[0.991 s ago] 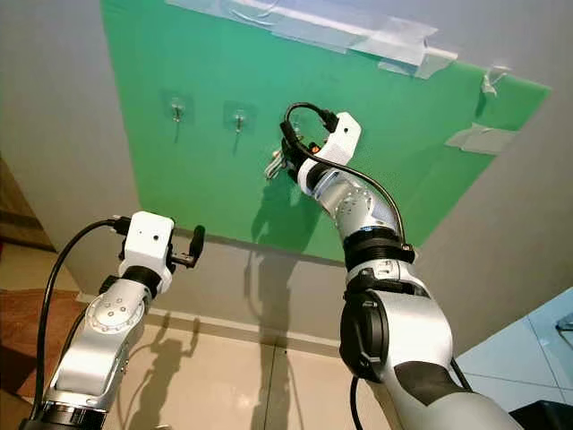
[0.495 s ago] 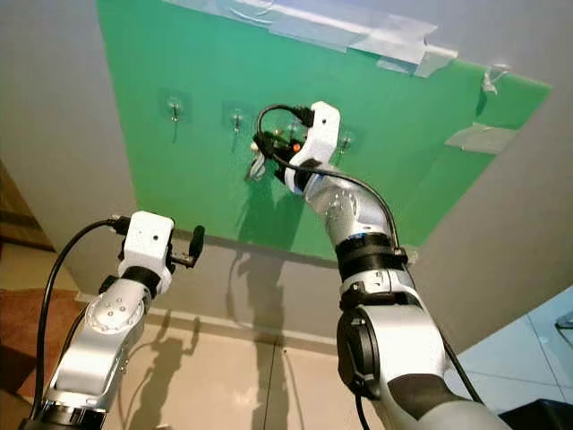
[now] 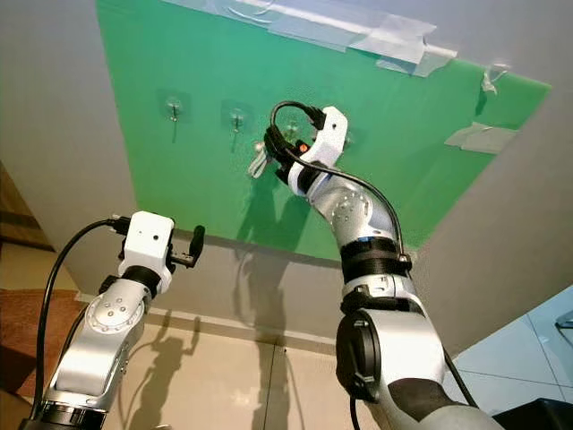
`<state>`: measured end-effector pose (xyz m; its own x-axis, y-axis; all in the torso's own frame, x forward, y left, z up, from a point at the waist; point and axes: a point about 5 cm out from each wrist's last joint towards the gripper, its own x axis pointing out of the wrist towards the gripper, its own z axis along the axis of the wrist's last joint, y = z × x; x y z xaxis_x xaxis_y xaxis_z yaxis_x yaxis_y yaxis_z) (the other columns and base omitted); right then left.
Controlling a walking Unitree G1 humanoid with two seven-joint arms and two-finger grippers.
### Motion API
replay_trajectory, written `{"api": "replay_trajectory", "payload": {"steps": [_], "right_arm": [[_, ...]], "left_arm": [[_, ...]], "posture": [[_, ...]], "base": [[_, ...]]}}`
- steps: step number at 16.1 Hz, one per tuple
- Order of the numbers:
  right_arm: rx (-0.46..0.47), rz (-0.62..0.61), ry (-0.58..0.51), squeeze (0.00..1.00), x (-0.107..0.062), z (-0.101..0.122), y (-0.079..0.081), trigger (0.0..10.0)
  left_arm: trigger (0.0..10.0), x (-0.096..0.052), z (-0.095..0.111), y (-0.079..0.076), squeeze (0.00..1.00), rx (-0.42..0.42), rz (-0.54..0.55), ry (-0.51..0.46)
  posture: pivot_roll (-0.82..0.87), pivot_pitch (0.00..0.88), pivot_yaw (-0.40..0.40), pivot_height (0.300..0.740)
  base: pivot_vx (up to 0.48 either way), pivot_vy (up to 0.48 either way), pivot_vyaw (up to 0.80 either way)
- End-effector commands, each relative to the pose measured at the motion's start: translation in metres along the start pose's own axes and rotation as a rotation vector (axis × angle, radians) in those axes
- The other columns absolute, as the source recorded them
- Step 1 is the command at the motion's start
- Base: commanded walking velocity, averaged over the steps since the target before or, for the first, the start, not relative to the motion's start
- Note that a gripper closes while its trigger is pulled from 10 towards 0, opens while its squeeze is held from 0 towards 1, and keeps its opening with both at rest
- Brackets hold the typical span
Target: Hang keys on a hook
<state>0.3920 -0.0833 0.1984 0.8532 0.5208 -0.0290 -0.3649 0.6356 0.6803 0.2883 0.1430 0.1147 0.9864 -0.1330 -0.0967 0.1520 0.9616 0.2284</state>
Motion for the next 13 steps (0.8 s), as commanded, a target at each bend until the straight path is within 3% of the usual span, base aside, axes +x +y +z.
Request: {"api": "replay_trajectory", "payload": {"steps": [1,7,13], "right_arm": [[0.021,-0.002,-0.029,0.00,-0.003,0.007,0.000,0.0],[0.099,-0.019,-0.038,0.00,-0.007,0.005,-0.011,0.0],[-0.005,0.002,-0.042,0.00,-0.007,0.012,-0.010,0.0]], "left_arm": [[10.0,-0.001,0.003,-0.003,0.00,0.005,-0.008,-0.007],[10.0,-0.002,0.003,-0.003,0.00,0.006,-0.007,-0.005],[10.0,-0.002,0.003,-0.002,0.00,0.008,-0.005,-0.004]], "posture": [[0.06,0.048,-0.144,0.740],[0.06,0.052,-0.144,0.740],[0.06,0.053,-0.144,0.740]], "base": [[0.000,0.000,0.00],[0.000,0.000,0.00],[0.000,0.000,0.00]]}}
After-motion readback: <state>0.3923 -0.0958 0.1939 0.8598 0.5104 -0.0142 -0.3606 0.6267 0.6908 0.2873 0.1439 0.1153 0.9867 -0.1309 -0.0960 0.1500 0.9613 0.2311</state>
